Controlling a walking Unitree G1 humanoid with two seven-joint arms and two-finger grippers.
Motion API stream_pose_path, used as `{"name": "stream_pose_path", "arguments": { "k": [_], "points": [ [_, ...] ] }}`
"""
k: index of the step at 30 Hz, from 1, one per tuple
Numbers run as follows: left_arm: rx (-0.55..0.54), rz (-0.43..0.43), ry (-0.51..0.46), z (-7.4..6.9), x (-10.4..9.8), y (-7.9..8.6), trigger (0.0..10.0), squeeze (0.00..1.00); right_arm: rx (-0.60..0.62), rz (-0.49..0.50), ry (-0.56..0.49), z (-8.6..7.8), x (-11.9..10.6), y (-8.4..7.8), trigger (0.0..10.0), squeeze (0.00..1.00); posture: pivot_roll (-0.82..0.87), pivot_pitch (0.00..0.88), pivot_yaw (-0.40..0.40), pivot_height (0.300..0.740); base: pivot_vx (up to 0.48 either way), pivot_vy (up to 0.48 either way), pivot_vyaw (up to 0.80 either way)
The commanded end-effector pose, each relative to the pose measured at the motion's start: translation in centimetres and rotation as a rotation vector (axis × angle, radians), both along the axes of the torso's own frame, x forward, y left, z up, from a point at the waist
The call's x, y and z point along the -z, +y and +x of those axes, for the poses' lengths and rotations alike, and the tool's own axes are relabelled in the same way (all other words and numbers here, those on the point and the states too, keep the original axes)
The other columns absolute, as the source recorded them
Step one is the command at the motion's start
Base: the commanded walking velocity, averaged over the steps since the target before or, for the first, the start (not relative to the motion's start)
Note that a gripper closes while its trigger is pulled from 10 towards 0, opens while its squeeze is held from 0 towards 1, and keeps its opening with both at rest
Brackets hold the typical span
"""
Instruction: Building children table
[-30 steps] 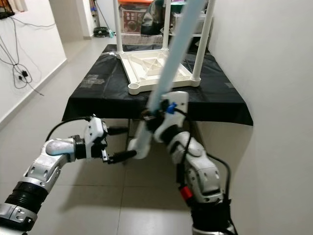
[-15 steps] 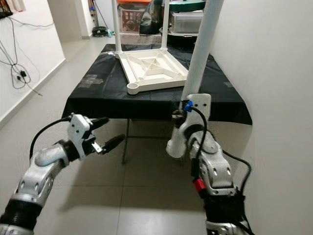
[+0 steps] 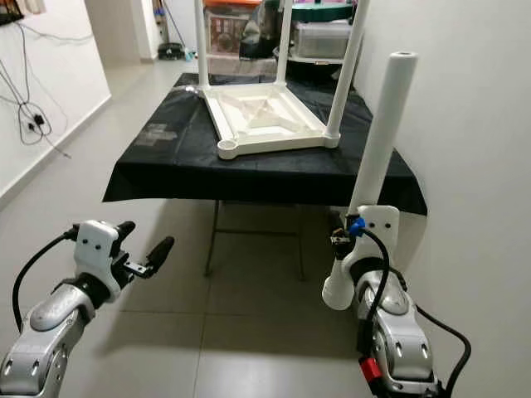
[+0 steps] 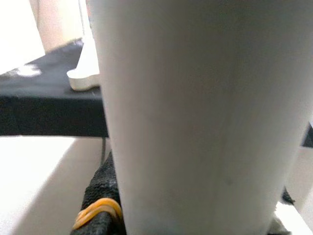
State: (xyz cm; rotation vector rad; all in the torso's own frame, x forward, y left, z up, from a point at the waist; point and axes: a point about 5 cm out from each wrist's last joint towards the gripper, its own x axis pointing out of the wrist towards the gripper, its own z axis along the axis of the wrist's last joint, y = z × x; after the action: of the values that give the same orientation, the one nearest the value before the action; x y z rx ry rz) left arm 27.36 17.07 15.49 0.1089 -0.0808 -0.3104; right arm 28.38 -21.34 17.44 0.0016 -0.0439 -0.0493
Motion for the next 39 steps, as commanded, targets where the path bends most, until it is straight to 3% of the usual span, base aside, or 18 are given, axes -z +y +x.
{"name": "stream_pose_path", "arguments": {
  "k": [1, 4, 17, 22, 27, 32, 39],
  "points": [
    [0.005, 0.011, 0.002, -0.1, 0.0, -0.2, 10.0, 0.00, 0.003, 0.016, -0.046, -0.2, -0.7, -0.2, 10.0, 0.00, 0.11, 0.000, -0.081, 0.740, 0.000, 0.281, 0.00],
    [0.025, 0.054, 0.023, -0.7, -0.2, -0.9, 10.0, 0.00, 0.008, 0.041, -0.109, -0.5, -1.3, -0.1, 10.0, 0.00, 0.10, 0.000, -0.073, 0.740, 0.000, 0.462, 0.00],
    [0.036, 0.080, 0.003, -0.9, -0.5, -1.5, 10.0, 0.00, -0.017, 0.025, -0.127, -1.2, -0.7, 1.0, 10.0, 0.00, 0.11, 0.000, -0.058, 0.740, 0.000, 0.480, 0.00],
    [0.004, 0.117, -0.022, -0.5, -0.9, -1.8, 10.0, 0.00, -0.014, 0.033, -0.131, -0.9, -0.8, 1.2, 10.0, 0.00, 0.11, 0.000, -0.059, 0.740, 0.000, 0.000, 0.00],
    [0.032, 0.060, -0.040, -0.2, -1.6, -2.5, 10.0, 0.00, -0.007, 0.029, -0.127, -0.7, -0.7, 1.2, 10.0, 0.00, 0.10, 0.000, -0.056, 0.740, 0.052, 0.000, 0.00],
    [0.014, 0.039, -0.046, 0.1, -1.8, -2.6, 10.0, 0.00, -0.012, 0.031, -0.126, -0.7, -0.7, 1.3, 10.0, 0.00, 0.10, 0.000, -0.055, 0.740, 0.444, 0.000, -0.72],
    [0.022, 0.028, -0.058, 0.2, -2.0, -3.2, 10.0, 0.00, -0.037, 0.016, -0.138, -0.4, -1.0, 1.7, 10.0, 0.00, 0.09, 0.000, -0.061, 0.740, 0.480, 0.000, 0.00]
  ]
}}
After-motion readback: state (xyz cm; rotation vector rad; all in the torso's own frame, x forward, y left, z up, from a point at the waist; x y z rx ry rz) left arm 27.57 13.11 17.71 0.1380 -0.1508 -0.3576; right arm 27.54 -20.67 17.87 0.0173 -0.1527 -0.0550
